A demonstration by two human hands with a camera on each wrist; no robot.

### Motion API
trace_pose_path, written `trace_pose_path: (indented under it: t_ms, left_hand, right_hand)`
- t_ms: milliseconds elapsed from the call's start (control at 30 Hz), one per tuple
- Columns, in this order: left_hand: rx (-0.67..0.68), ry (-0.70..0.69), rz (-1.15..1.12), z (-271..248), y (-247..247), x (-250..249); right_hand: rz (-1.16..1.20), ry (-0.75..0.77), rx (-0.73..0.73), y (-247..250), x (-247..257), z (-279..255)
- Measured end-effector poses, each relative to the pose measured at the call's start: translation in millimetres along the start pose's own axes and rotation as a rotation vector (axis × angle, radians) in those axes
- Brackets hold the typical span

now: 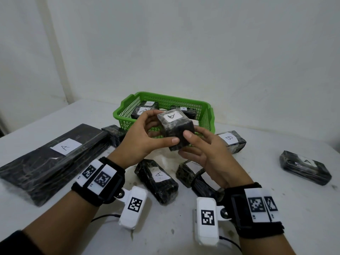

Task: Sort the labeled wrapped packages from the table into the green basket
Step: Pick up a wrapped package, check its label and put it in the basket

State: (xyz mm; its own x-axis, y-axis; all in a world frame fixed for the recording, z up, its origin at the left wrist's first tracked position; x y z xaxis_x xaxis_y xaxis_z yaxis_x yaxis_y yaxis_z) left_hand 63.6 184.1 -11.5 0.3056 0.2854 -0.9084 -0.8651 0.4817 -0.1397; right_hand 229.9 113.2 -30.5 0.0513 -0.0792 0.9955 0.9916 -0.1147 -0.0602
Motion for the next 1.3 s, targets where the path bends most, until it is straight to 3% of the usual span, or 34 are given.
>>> trace_pose_path:
  t_ms: [133, 400, 600, 767, 867, 967, 1100, 1300]
  left_hand:
    - [-0.003, 0.008, 0.032, 0, -1, 6]
    - [-0.069, -0.011, 0.049, 2, 8, 5]
    - [-0.006, -0.004, 0.065, 1, 2, 4]
    - [0.045, 0.221, -0.144, 4, 5, 12]
    - [0.145, 0.263, -0.097, 3, 0, 8]
    - [0.048, 0.232, -0.080, 8, 11, -1]
    - [-0.090, 0.219, -0.034, 15, 29, -5]
    - [-0.209, 0.195, 0.065, 27, 57, -23]
  right_hand:
    - [0.096, -0.054, -0.007, -5, 3, 0]
    - [0.064, -0.064, -0.004, 5, 19, 4]
    - [0.038, -0.098, -0.025, 5, 18, 8]
    - [-0.092, -0.141, 0.048, -2, 26, 16]
    - [-0.125, -0.149, 0.010, -6, 34, 25]
    - [-0.137, -0.143, -0.093, -9, 32, 36]
    - [-0.150, -0.201, -0.065, -36, 24, 47]
    - [-0.029, -0.172, -0.097, -66, 23, 78]
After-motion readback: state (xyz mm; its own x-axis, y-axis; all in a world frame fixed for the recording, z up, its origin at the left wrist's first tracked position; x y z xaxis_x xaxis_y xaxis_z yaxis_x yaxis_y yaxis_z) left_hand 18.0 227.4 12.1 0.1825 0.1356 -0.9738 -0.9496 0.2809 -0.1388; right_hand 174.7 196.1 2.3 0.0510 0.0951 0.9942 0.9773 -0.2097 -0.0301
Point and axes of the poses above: each hand's wrist, its own z-axis towards the middle knuckle, its own y-axis out of the back of the hand, x = y × z, the point moved 9 cm from there along z, towards the middle knuckle, and after that the axes turned 9 degrees about -z, right-handed, at the moved point
